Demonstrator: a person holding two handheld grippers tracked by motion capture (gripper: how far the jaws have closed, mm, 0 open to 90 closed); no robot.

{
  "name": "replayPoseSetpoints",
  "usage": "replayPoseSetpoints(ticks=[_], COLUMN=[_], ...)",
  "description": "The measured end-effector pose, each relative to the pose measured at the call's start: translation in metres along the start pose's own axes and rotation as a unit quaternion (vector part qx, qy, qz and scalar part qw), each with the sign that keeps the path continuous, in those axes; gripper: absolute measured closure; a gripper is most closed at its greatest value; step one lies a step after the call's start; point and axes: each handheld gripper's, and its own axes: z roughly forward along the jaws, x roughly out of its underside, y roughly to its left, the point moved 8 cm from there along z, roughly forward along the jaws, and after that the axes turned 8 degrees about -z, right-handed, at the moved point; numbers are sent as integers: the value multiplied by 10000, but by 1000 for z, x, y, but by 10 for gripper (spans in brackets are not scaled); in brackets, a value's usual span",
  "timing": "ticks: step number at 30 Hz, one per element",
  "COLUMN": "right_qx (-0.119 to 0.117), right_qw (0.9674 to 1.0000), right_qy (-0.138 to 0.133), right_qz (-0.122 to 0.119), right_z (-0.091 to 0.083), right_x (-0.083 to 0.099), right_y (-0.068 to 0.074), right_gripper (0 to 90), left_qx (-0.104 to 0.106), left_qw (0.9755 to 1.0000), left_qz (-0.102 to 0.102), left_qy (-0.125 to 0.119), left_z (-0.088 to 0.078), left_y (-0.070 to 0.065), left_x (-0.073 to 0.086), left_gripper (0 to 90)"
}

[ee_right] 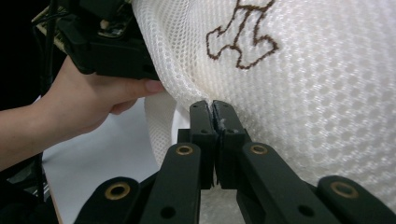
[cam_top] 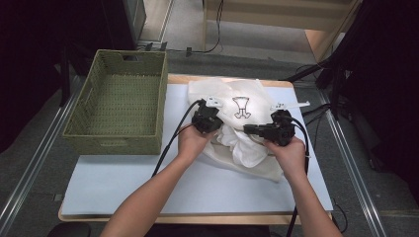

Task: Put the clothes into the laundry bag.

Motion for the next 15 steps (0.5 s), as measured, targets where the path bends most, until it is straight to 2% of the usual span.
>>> replayPoseSetpoints(ticks=[2, 4, 5, 6, 7, 9, 13, 15], right_qx=[-36, -92, -144, -145, -141, -100, -64, -45], right_qw=[10000, 10000, 9999, 9999, 9999, 9999, 10000, 10000], right_qy=[17, -9, -45, -62, -74, -25, 23, 24], right_qz=[2, 4, 8, 0, -2, -34, 17, 15], right_z=[0, 0, -1, -1, -1, 0, 1, 1], right_x=[0, 0, -1, -2, -2, -1, 2, 2], right_y=[1, 2, 3, 4, 4, 3, 0, 0], right_gripper=[894, 894, 894, 893, 893, 893, 892, 892], left_qx=[-209, -360, -378, -331, -259, -181, 120, 183], left_qw=[9997, 9993, 9991, 9990, 9991, 9995, 9995, 9995], left_qz=[75, -32, -153, -273, -291, -124, -137, -130], left_qy=[60, 96, 94, 142, 182, 225, 268, 242], left_z=[6, 11, 12, 12, 11, 3, -18, -30], left_y=[3, 13, 18, 21, 21, 18, 12, 11], left_x=[-3, -5, -5, -4, -2, 1, 5, 7], left_gripper=[900, 900, 900, 900, 900, 896, 863, 847])
